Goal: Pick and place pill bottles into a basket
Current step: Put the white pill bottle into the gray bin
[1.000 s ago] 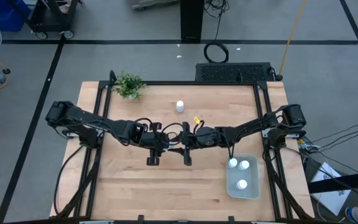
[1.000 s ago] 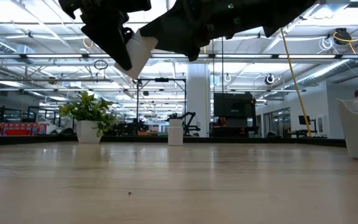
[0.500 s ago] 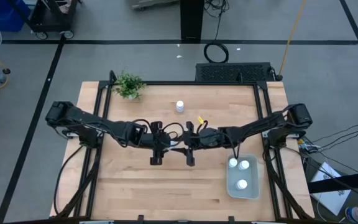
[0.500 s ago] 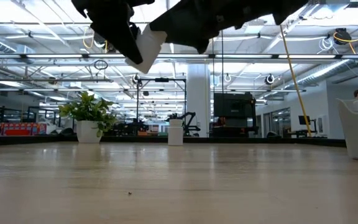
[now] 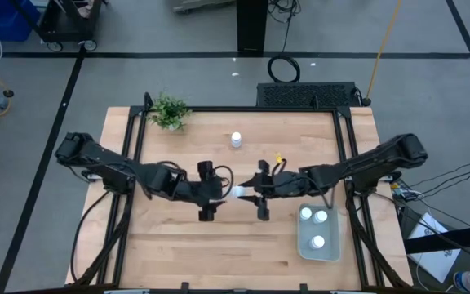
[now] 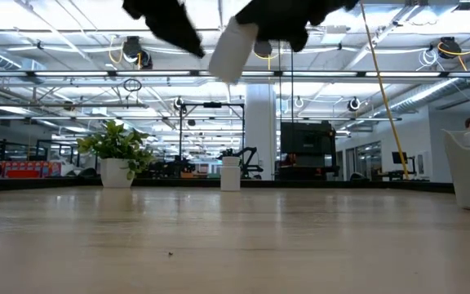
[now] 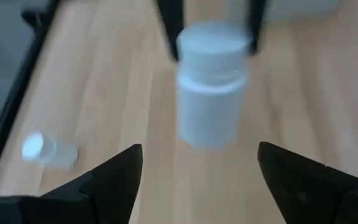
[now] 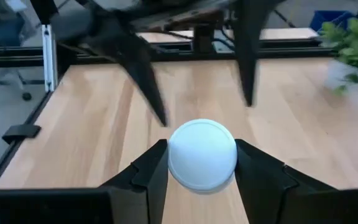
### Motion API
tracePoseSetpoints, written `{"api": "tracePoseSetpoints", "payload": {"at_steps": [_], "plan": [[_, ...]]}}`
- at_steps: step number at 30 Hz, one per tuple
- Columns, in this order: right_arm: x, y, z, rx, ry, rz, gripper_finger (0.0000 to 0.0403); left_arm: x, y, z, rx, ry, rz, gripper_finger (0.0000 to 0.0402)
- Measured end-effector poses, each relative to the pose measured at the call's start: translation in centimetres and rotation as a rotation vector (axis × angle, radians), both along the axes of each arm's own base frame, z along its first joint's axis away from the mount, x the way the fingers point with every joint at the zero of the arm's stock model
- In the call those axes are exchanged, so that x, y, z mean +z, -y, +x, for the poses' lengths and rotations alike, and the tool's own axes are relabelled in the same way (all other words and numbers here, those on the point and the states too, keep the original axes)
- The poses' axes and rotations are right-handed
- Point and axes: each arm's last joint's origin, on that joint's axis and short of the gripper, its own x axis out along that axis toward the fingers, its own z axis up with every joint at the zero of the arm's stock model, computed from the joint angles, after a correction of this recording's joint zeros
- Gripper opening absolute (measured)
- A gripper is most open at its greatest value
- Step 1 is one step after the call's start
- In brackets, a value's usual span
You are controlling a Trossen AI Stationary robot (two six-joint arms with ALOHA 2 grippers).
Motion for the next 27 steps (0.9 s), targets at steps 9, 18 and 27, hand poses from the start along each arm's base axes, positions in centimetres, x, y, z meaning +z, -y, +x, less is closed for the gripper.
{"api": "tracePoseSetpoints", "payload": {"at_steps": [9,18,27], "plan": [[3.1,-2.6,-5.8,-0.129,-0.053,-0.075,0.0145,-0.6,2.3,0.3,-0.109,0.232,-0.036,0.0319],[5.0,-4.7,-11.7,-0.191,-0.068,-0.014,0.0145,-4.5,2.1,-0.5,-0.099,0.368,-0.101,0.0325],[4.6,-5.8,-14.2,-0.223,-0.186,0.081,0.0145,-6.6,1.1,-1.7,-0.125,0.439,-0.215,0.0323]]}}
